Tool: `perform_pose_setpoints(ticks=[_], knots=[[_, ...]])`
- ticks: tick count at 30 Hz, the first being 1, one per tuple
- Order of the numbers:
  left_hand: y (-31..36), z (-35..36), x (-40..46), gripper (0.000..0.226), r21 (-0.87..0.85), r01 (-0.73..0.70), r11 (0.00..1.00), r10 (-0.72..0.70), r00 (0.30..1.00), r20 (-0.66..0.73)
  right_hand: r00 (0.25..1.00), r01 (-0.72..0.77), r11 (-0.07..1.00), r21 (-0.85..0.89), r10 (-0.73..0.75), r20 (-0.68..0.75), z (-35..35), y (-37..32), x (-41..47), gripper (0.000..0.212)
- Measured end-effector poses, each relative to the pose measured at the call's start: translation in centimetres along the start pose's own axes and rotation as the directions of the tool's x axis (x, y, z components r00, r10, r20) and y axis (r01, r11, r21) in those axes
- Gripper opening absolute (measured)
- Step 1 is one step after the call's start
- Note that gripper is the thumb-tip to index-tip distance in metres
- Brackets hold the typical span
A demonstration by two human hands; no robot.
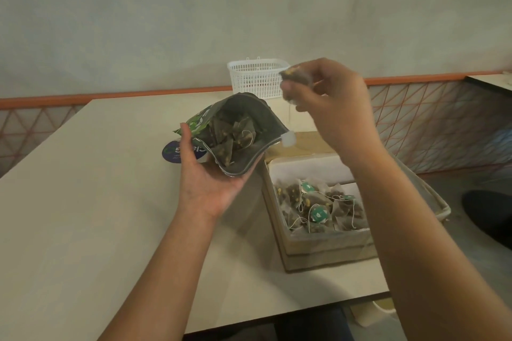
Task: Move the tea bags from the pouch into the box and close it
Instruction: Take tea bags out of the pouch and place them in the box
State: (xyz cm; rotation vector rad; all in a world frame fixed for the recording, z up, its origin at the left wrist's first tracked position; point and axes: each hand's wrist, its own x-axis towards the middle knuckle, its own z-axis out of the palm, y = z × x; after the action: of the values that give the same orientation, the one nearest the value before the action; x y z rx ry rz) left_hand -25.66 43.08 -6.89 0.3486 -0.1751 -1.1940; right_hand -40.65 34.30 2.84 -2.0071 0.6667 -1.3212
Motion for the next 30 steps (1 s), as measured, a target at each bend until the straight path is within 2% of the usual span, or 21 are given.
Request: perform_pose_setpoints(ticks=[4,8,13,15,18,22,23,24,26,27,30], knots=[[-0.2,0.1,-0.2,0.068,0.011,-0.011,1.0,0.012,1.0,-0.016,0.999,-0.031,0.999,0.025,0.031,-0.013,-2.5,0.6,-0.2,0.024],[-0.5,0.2,-0.3,0.069,0.004,-0.014,1.0,0.014,1.0,-0.015,0.98,-0.145,0.971,-0.192,0.167,0.105,-4.1,2.8,-1.3,0.028],[-0.8,0.1,-0.2,0.069,0.024,-0.013,1.0,0.013,1.0,-0.017,0.88,-0.259,0.833,-0.489,0.412,0.236,-4.5,5.5,-3.3,0.019],[-0.9,0.0,-0.2,0.069,0.033,-0.018,0.999,0.018,1.0,-0.016,0.857,-0.251,0.806,-0.535,0.443,0.265,-4.3,6.0,-3.8,0.016],[-0.9,0.0,-0.2,0.069,0.035,-0.021,0.999,0.022,1.0,-0.019,0.864,-0.258,0.78,-0.571,0.45,0.225,-4.1,6.5,-4.1,0.017],[-0.6,-0.1,-0.3,0.069,0.026,-0.023,0.999,0.023,0.999,-0.024,0.767,-0.288,0.733,-0.616,0.562,0.31,-4.0,6.7,-4.1,0.023],[-0.5,-0.2,-0.3,0.069,0.02,-0.021,1.0,0.021,0.999,-0.024,0.774,-0.26,0.737,-0.624,0.545,0.321,-3.8,6.5,-4.1,0.024],[-0.4,-0.2,-0.3,0.069,0.015,-0.018,1.0,0.018,1.0,-0.02,0.815,-0.221,0.762,-0.609,0.488,0.314,-3.6,6.0,-4.0,0.023],[-0.3,-0.3,-0.3,0.071,0.01,-0.015,1.0,0.015,1.0,-0.005,0.914,-0.14,0.847,-0.512,0.309,0.262,-2.7,4.4,-3.8,0.014],[-0.3,-0.3,-0.3,0.074,0.013,-0.011,1.0,0.011,1.0,0.002,0.94,-0.104,0.888,-0.448,0.235,0.246,-2.1,3.3,-3.6,0.01],[-0.1,-0.4,-0.3,0.081,0.059,0.001,0.998,-0.002,1.0,0.009,0.934,-0.032,0.964,-0.263,0.122,0.335,0.8,0.3,-3.1,0.004]])
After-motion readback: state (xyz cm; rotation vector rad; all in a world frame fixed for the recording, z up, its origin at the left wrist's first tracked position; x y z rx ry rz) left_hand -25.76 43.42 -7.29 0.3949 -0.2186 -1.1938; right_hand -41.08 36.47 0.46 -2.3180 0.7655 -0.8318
